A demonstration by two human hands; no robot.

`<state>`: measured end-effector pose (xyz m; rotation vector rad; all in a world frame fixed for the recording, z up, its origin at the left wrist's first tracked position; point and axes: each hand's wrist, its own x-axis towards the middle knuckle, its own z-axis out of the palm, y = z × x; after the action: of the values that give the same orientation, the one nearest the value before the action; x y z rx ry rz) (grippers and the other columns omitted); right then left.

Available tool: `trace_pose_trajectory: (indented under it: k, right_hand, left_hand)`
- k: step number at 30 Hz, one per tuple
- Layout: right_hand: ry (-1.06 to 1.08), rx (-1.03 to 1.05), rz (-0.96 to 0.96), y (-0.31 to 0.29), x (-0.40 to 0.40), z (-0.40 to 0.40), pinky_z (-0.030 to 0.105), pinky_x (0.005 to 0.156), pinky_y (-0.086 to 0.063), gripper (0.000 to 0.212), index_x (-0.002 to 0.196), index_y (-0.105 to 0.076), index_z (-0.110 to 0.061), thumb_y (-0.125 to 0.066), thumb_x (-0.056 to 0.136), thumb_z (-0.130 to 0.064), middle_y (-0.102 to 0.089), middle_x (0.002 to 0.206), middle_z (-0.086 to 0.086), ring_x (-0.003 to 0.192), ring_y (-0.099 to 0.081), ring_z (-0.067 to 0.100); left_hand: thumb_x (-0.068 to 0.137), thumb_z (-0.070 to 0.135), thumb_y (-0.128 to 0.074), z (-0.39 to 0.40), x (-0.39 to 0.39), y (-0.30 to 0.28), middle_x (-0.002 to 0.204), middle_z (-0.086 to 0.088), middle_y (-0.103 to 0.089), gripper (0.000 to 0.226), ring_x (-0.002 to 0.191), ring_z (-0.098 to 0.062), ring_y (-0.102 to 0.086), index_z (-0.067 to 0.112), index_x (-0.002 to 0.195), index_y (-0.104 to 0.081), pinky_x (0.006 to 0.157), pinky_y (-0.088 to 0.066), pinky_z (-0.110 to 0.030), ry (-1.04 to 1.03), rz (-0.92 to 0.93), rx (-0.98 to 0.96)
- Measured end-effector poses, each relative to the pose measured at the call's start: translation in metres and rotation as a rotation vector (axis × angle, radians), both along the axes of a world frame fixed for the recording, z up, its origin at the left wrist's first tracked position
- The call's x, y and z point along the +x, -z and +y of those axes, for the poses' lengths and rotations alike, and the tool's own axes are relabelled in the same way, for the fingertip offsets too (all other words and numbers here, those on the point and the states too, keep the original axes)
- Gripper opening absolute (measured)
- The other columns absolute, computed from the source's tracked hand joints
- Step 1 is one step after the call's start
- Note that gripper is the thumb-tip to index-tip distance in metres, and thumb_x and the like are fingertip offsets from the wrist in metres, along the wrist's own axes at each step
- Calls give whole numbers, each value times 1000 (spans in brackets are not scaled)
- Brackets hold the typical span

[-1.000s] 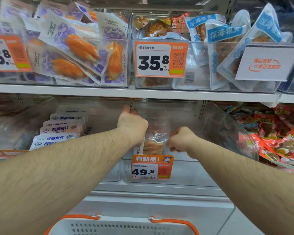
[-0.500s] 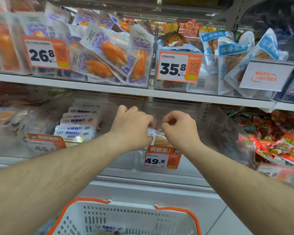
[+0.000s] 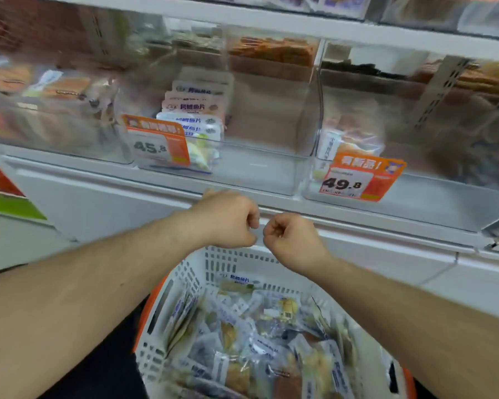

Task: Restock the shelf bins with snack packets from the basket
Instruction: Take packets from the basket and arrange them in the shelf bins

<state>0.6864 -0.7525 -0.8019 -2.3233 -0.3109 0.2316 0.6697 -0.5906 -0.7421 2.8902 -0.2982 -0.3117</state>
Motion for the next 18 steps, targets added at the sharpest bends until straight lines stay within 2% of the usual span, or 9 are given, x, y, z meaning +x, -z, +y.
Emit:
trace_pose_trajectory:
  k: [2, 4, 7, 8, 9, 11, 13, 15, 18]
  right_hand:
    - [-66, -151, 52, 31, 1, 4, 28, 67, -52, 13, 79, -61, -20, -58, 87, -11, -66, 80, 0, 75, -62, 19]
    - [-157, -320, 108, 63, 3, 5, 33, 77, -52, 12, 83, -61, -17, -53, 90, -13, -67, 89, 4, 87, -62, 24]
    - [-250, -576, 243, 109, 7, 1, 32, 83, -50, 17, 101, -65, -11, -51, 90, -13, -67, 107, 6, 99, -60, 24]
    - [-256, -635, 290, 123, 8, -2, 33, 86, -51, 21, 107, -64, -12, -54, 89, -15, -66, 112, 7, 101, -60, 24]
    - [-265, -692, 318, 135, 7, -4, 34, 89, -51, 26, 114, -62, -13, -57, 88, -19, -64, 117, 7, 104, -59, 25]
    - [-319, -818, 337, 158, 3, -10, 37, 96, -47, 49, 129, -53, -16, -65, 87, -38, -57, 128, 9, 114, -56, 27]
    - [-377, -943, 353, 181, -4, -14, 44, 105, -40, 71, 140, -40, -16, -63, 85, -55, -48, 139, 11, 125, -49, 32]
    - [-411, -1010, 329, 199, -13, -15, 49, 108, -36, 70, 142, -35, -16, -56, 89, -55, -42, 144, 13, 129, -44, 34]
    - [-401, -1056, 244, 212, -19, -13, 48, 104, -39, 63, 141, -33, -15, -55, 93, -49, -45, 142, 12, 127, -48, 34]
  left_hand:
    - [83, 42, -70, 7, 0, 12, 90, 19, -64, 20, 96, -9, -60, 33, 99, -63, 94, -43, -32, 16, 94, 12]
    - [83, 40, -71, 12, 1, 19, 88, 19, -64, 20, 84, -5, -60, 31, 100, -65, 82, -47, -31, 40, 201, -3]
    - [85, 37, -69, 12, 4, 27, 92, 14, -68, 19, 72, 2, -54, 29, 102, -66, 68, -38, -28, 93, 275, 2]
    - [85, 36, -69, 11, 5, 29, 95, 12, -69, 20, 72, 1, -55, 29, 104, -66, 65, -40, -27, 103, 291, 6]
    - [86, 36, -68, 11, 7, 30, 97, 10, -70, 21, 74, -3, -59, 28, 105, -65, 66, -45, -27, 109, 311, 4]
    - [86, 36, -69, 12, 10, 32, 100, 7, -69, 23, 83, -11, -66, 27, 107, -64, 77, -55, -33, 116, 352, -13]
    - [87, 36, -69, 11, 12, 32, 101, 6, -69, 25, 87, -14, -67, 25, 108, -64, 82, -57, -36, 126, 375, -30]
    - [87, 36, -69, 8, 14, 31, 101, 7, -69, 25, 87, -13, -68, 26, 109, -65, 81, -57, -34, 127, 373, -40]
    - [87, 38, -68, 3, 16, 28, 102, 10, -68, 27, 87, -10, -66, 28, 111, -65, 81, -55, -32, 125, 366, -33]
